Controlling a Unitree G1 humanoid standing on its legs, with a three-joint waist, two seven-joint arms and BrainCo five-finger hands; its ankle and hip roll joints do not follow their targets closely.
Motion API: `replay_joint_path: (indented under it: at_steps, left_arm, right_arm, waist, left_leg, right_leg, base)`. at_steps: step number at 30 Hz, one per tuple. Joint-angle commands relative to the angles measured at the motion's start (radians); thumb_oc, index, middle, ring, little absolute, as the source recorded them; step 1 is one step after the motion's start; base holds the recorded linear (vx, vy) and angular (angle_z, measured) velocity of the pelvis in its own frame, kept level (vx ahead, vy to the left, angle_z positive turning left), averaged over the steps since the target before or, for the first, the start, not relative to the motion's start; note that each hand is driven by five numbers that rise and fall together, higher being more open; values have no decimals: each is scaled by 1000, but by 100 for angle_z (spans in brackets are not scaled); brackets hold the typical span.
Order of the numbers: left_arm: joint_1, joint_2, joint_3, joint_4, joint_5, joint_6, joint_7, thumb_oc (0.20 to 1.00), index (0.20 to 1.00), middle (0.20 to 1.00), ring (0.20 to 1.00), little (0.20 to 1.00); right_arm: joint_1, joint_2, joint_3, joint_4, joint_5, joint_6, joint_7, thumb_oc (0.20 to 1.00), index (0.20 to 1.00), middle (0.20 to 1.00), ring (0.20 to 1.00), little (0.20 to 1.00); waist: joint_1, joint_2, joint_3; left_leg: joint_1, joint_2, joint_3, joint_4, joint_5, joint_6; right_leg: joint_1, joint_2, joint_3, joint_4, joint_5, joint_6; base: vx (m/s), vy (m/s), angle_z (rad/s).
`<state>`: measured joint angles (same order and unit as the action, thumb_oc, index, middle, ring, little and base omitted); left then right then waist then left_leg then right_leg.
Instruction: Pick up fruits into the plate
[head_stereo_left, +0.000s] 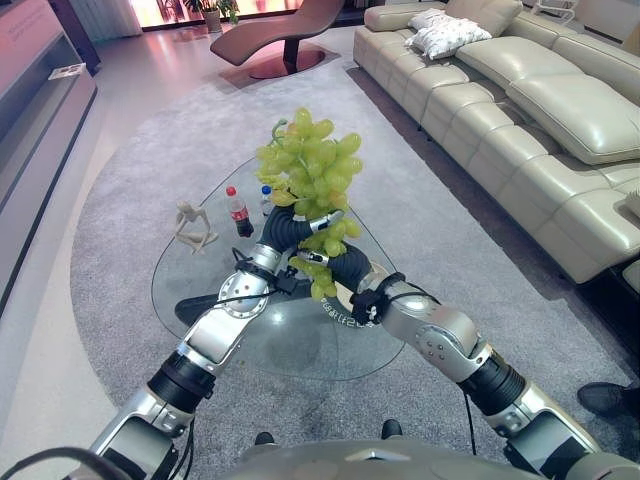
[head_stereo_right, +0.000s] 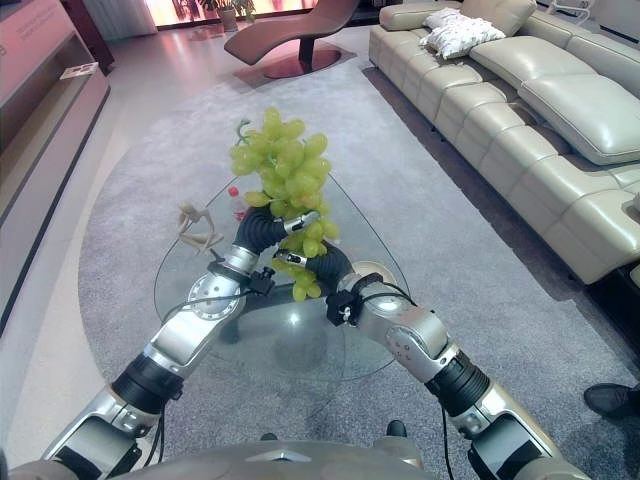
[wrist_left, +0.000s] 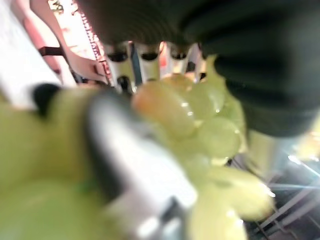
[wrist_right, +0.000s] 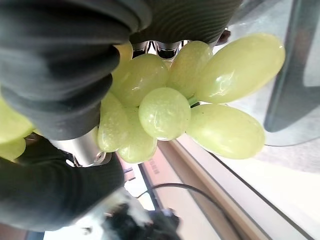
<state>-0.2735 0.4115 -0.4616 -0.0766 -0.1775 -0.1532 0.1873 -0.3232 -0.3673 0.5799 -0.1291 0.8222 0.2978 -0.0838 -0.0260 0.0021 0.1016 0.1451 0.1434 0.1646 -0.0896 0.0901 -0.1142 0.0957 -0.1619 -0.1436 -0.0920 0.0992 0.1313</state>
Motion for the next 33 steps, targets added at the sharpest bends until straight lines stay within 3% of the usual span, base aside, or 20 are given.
replay_joint_path:
  at_steps: [1, 5, 14, 23, 33]
  left_arm:
    - [-64, 7, 23, 7, -31, -14, -12, 1000, 1000, 1000, 1000, 1000]
    - [-61, 17, 40, -13, -35, 34, -23, 1000, 1000, 1000, 1000, 1000]
    - [9, 65, 65, 70, 30, 48, -94, 1000, 1000, 1000, 1000, 1000]
    - [162, 89, 76, 446, 116, 3, -69, 1000, 1000, 1000, 1000, 1000]
    - [178, -2, 130, 939, 183, -54, 36, 1000, 1000, 1000, 1000, 1000]
  right_arm:
    - [-89, 68, -111, -136, 10, -128, -1, 200, 200, 200, 200, 200]
    - [-80, 62, -139, -141, 2, -133, -19, 200, 200, 200, 200, 200]
    - [-20, 32, -223, -116, -37, -194, -34, 200, 200, 200, 200, 200]
    - [72, -29, -343, -29, -129, -224, -11, 200, 200, 200, 200, 200]
    - [56, -56, -361, 197, -234, -259, -66, 200, 200, 200, 200, 200]
  waist:
    - [5, -27, 25]
    - [6, -23, 28]
    - [3, -12, 35]
    - [-10, -3, 49]
    - [-7, -11, 107]
  left_leg:
    - [7, -36, -9, 51, -158, 46]
    - [4, -38, -13, 55, -159, 48]
    - [5, -37, -7, 53, -157, 47]
    - [-3, -40, 2, 46, -149, 48]
    - [-76, -49, -14, 62, -136, 48]
  right_leg:
    - [41, 1, -45, 73, -127, 9]
    - [40, 1, -48, 81, -134, 8]
    - [40, 0, -53, 80, -133, 7]
    - [27, 3, -51, 81, -134, 7]
    - [-37, 10, -43, 97, -135, 0]
  base:
    - [0, 0, 0]
    - [0, 0, 0]
    - [0, 0, 0]
    - [0, 0, 0]
    - [-54, -1, 0]
